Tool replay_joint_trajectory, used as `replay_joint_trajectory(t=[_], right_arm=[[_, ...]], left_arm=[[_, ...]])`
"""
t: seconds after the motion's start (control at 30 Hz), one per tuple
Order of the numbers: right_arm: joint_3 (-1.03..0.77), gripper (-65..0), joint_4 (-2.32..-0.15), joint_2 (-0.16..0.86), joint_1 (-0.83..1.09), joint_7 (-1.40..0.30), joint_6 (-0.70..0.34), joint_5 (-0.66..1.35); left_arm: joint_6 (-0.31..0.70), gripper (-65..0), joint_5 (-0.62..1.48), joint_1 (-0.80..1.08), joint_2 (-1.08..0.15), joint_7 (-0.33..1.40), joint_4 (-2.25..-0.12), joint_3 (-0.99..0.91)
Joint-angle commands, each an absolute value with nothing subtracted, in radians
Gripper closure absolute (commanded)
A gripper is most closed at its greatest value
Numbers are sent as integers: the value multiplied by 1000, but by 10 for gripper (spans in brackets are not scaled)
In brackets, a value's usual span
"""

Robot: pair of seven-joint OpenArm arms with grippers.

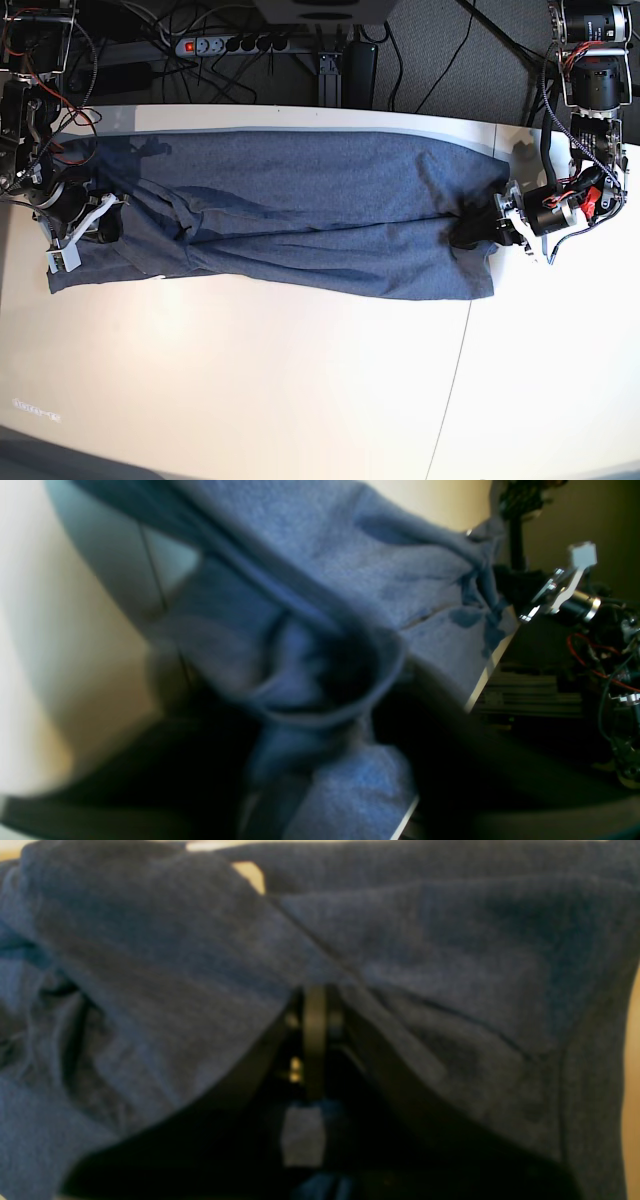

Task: Fold the T-shirt properly
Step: 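Grasp the strip end again with the left gripper and pull it straight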

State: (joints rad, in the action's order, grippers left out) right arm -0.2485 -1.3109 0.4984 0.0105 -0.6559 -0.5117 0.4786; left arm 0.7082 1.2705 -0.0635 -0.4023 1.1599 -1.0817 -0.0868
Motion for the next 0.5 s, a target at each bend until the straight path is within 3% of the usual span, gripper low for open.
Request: replay_joint_trajectory(t=[0.0, 0.07, 0.43, 0.47], right_arm=[[-256, 0, -1323, 518, -2, -659, -523, 479], [-256, 0, -1323, 518, -2, -658, -523, 479], [-256, 0, -1323, 517, -4, -653, -523, 550], [-256, -48, -1323, 517, -6, -651, -523, 575]], left_arm=[[698, -91, 1205, -47, -403, 1186, -1068, -77], [698, 0, 1183, -47, -410, 1160, -1068, -77], [698, 0, 1026, -64, -499, 1058, -1069, -78], [698, 0, 1019, -67, -506, 1058, -1069, -78]])
